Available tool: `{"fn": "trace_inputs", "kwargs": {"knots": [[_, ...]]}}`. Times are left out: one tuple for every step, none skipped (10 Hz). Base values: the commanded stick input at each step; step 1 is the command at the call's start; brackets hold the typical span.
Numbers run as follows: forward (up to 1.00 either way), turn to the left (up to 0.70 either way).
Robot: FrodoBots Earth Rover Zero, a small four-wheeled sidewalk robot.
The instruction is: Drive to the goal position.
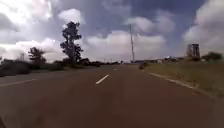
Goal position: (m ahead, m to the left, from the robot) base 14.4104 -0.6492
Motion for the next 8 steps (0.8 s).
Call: {"fn": "trace_inputs", "kwargs": {"knots": [[1.0, 0.0], [1.0, -0.06], [1.0, -0.28], [1.0, -0.4], [1.0, -0.4], [1.0, -0.4], [1.0, -0.4], [1.0, -0.29]]}}
